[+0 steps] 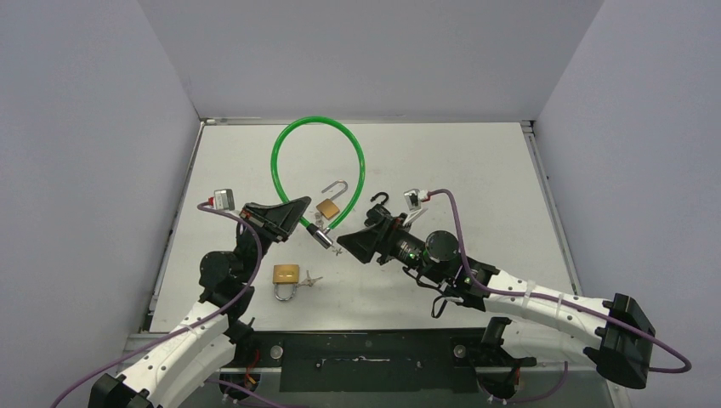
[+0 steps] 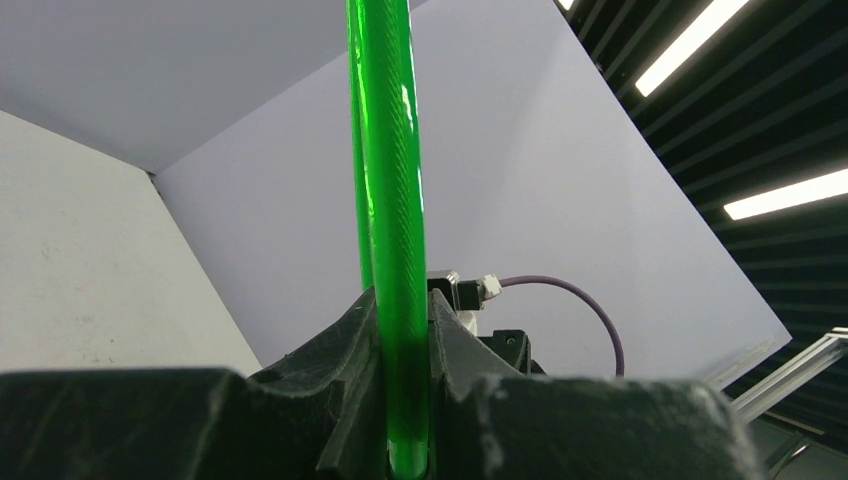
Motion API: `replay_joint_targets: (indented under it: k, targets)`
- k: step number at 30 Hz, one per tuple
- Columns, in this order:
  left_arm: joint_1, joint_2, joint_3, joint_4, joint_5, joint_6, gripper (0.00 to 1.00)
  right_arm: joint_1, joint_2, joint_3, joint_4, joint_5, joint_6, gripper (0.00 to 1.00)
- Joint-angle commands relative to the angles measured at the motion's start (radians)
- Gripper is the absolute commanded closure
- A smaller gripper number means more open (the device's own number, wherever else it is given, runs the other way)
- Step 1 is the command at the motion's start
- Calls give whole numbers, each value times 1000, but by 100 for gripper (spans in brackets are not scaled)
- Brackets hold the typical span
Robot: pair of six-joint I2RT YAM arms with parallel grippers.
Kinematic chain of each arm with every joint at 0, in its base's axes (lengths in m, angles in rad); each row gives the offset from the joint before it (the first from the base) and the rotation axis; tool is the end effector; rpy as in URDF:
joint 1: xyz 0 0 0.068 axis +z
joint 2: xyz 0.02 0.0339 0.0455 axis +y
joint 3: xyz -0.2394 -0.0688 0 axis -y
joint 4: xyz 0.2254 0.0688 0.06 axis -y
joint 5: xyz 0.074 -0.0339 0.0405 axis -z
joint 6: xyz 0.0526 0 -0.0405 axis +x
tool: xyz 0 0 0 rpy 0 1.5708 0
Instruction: Unlock with the key
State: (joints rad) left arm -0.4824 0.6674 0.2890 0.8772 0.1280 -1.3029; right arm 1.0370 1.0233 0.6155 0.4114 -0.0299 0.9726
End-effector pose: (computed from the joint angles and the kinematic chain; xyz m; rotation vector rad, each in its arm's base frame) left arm 0.1514 -0.0868 0.2945 -0.3676 1.1767 -1.6562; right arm 0.1272 0.2183 0.2841 -0.0854 1.8081 1.5477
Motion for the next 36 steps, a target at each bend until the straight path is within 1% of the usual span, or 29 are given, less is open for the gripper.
replay_joint_targets:
  k: [1, 4, 7, 9, 11, 15, 17, 18, 22, 26, 28, 31, 33, 36]
  targets:
    - [2, -20, 8, 156, 40, -16, 100, -5, 15, 43, 192, 55, 72, 17]
    - [2, -23, 0, 162, 46, -22, 100, -8, 39, 65, 209, 59, 65, 19]
    - [2, -21, -4, 180, 58, -29, 100, -21, 71, 108, 169, 58, 71, 24]
    - [2, -17, -5, 197, 71, -33, 100, -28, 88, 135, 147, 66, 64, 30]
    - [2, -20, -6, 197, 79, -34, 100, -37, 100, 156, 129, 87, 46, 42]
    - [2, -47, -17, 129, 80, -20, 100, -59, 102, 194, 91, 130, -42, 82]
    - [2, -74, -17, 47, 75, 2, 100, -62, 86, 210, 28, 172, -104, 96]
    - [2, -90, -13, -16, 71, 18, 100, -63, 73, 211, 12, 195, -141, 100]
    - [2, -117, 8, -272, 67, 100, 100, -66, 6, 206, -51, 278, -278, 100]
    - [2, -83, 38, -414, 94, 183, 100, -75, -67, 199, -143, 373, -384, 100]
    - [2, -45, 52, -424, 137, 215, 100, -90, -91, 198, -185, 397, -412, 100]
    - [1, 49, 79, -393, 252, 254, 100, -110, -101, 201, -236, 429, -395, 100]
    - [-1, 110, 84, -324, 340, 257, 100, -121, -86, 196, -223, 384, -371, 100]
    - [-6, 170, 88, -219, 438, 258, 100, -125, -2, 244, -260, 292, -305, 100]
